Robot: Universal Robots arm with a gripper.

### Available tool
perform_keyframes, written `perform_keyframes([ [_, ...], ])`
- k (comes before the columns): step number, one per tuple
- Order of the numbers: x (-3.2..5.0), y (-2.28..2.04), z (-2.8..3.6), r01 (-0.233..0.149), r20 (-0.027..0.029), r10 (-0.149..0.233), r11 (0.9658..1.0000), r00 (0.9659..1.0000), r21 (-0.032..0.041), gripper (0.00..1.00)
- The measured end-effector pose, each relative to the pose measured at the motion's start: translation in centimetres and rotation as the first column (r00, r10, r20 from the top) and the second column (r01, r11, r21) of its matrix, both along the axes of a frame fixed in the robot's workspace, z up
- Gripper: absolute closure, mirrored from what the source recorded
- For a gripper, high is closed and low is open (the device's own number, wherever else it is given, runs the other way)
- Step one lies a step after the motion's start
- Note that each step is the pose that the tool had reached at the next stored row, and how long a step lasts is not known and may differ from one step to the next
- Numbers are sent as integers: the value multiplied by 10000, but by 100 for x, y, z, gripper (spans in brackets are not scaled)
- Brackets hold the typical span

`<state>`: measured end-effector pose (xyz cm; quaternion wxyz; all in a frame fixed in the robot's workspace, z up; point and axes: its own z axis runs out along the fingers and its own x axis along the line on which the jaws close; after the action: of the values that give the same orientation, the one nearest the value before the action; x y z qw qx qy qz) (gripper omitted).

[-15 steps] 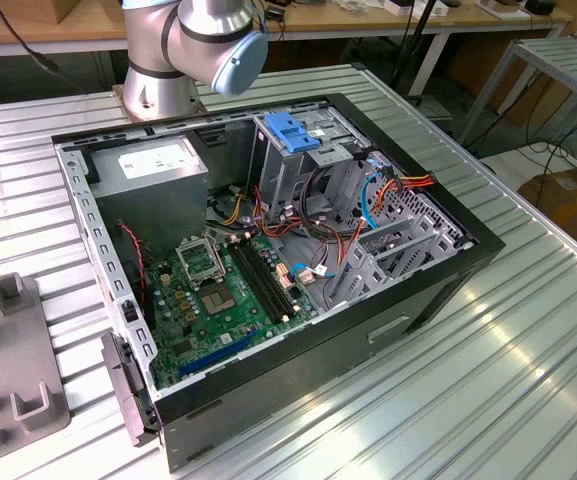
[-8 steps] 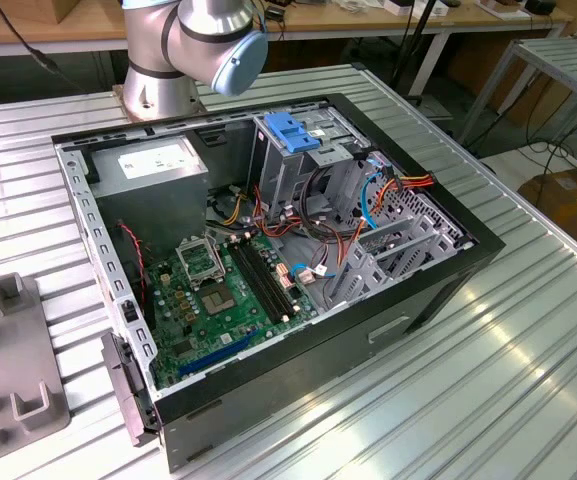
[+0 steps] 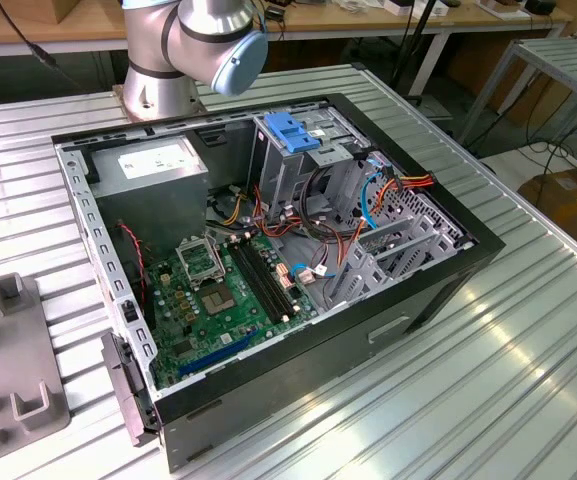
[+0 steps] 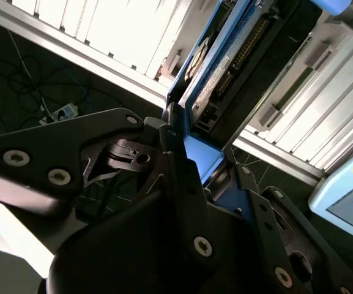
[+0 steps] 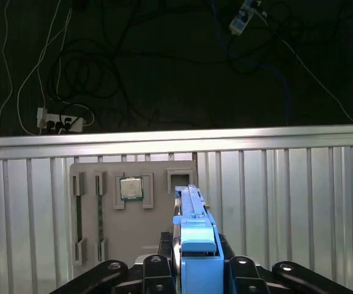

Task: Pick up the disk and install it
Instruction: 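Pick up the disk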

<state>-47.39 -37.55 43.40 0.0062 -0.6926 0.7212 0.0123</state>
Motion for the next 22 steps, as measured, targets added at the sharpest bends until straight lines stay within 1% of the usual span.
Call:
perform_keyframes([
  [4,0,0,61,0,0,0,10000,10000,0,63],
  [13,0,0,221,-1,0,1,10000,10000,0,63],
  [17,0,0,277,0,0,0,10000,10000,0,63],
  [19,0,0,331,0,1,0,10000,10000,0,63],
  [22,0,0,387,0,0,0,10000,10000,0,63],
])
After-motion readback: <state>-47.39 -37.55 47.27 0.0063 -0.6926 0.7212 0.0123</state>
